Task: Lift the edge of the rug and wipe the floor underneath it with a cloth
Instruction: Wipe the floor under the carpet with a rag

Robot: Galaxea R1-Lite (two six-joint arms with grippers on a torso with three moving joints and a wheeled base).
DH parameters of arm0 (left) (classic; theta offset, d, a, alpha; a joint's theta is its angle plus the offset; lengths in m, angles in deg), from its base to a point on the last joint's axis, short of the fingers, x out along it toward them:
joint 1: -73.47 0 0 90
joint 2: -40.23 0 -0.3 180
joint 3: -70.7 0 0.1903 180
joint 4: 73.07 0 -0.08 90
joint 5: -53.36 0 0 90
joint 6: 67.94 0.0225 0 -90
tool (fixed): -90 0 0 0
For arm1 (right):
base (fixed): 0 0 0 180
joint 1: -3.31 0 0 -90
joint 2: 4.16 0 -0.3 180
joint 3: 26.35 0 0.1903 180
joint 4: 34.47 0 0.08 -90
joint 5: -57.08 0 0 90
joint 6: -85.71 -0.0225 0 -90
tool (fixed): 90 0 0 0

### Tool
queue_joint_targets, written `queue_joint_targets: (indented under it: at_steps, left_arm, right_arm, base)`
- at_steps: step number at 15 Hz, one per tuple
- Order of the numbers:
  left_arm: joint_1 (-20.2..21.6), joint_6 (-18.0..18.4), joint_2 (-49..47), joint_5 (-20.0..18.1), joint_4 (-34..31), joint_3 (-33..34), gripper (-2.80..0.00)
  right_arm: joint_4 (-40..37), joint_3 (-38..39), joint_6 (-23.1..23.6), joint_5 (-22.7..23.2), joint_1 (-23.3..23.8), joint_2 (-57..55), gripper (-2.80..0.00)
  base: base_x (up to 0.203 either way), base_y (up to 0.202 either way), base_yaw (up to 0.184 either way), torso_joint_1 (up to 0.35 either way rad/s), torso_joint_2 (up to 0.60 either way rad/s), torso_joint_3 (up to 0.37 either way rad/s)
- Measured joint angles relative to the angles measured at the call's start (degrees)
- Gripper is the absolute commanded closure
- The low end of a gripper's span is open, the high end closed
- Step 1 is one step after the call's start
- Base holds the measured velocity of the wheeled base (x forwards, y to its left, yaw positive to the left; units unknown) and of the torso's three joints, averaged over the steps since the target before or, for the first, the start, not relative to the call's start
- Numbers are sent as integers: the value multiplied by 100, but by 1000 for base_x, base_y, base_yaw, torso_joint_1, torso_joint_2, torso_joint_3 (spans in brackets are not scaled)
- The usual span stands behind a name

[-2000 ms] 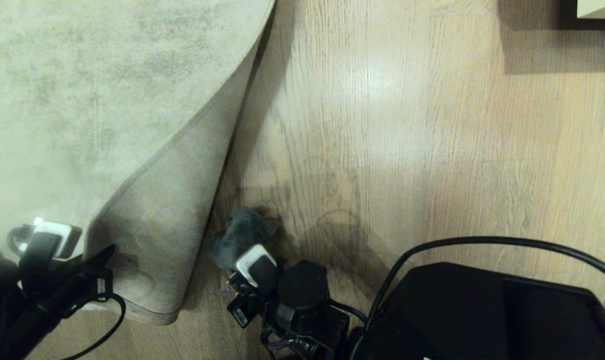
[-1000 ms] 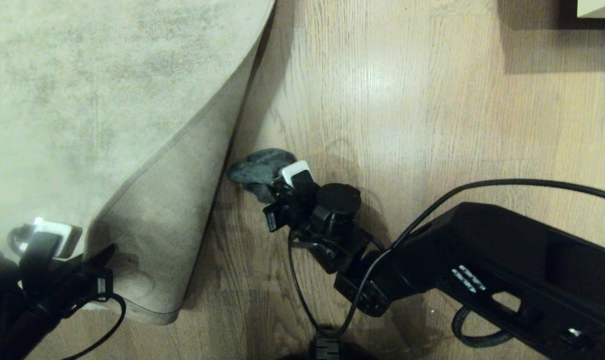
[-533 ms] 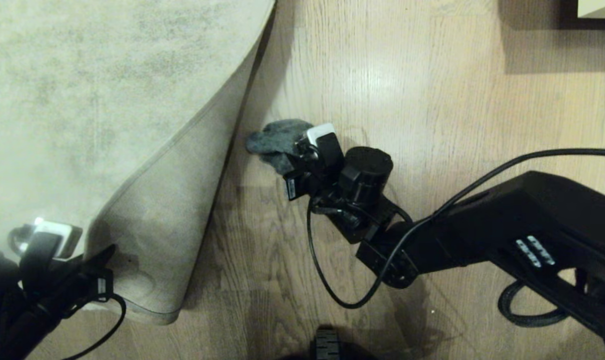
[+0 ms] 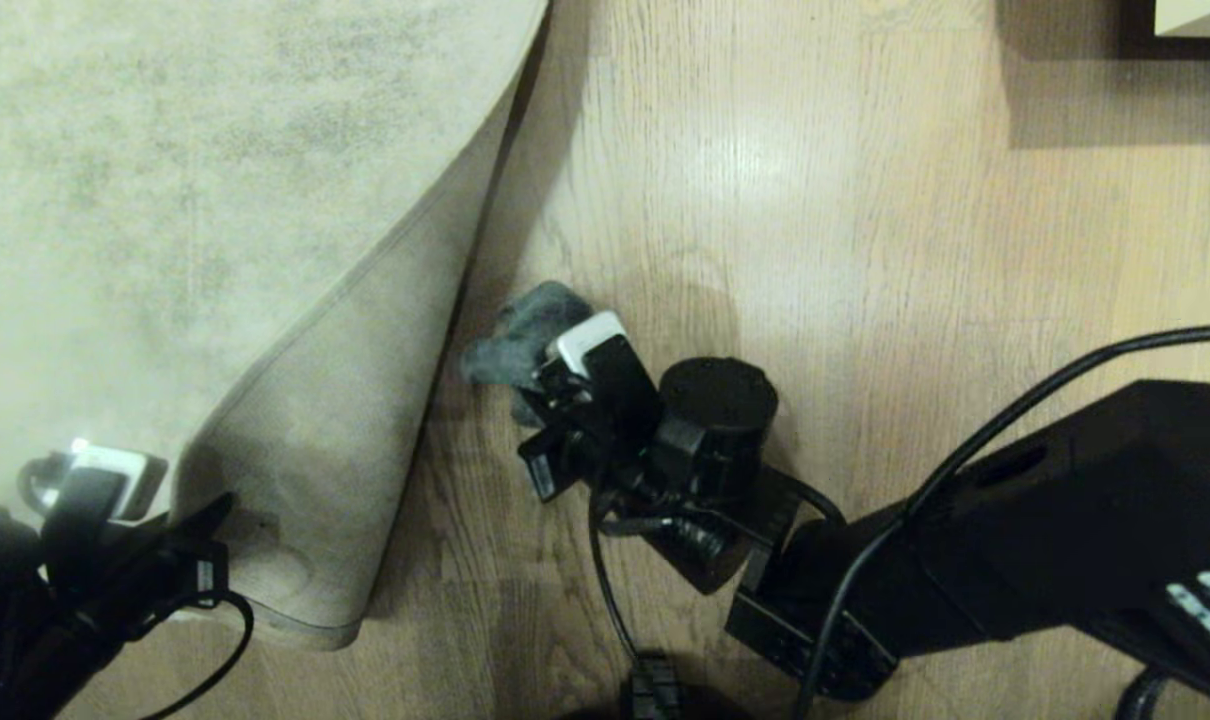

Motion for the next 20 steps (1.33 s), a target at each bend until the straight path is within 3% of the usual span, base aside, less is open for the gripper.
queue_joint_targets:
  at_steps: [7, 12, 20]
  left_arm:
    - [-52, 0, -4, 83, -2, 0, 0]
    - [-52, -2, -6, 99, -2, 0, 0]
    - [-55, -11, -15, 96, -2, 0, 0]
  right_arm:
    - [1471, 1253, -130, 6, -775, -702, 0]
    - [1604, 759, -156, 0, -828, -1409, 0]
    - [1458, 90, -157, -4, -401, -1794, 0]
  base:
    - [0, 0, 0, 0, 0, 0]
    - [0, 0, 0, 0, 0, 0]
    - [0, 0, 0, 0, 0, 0]
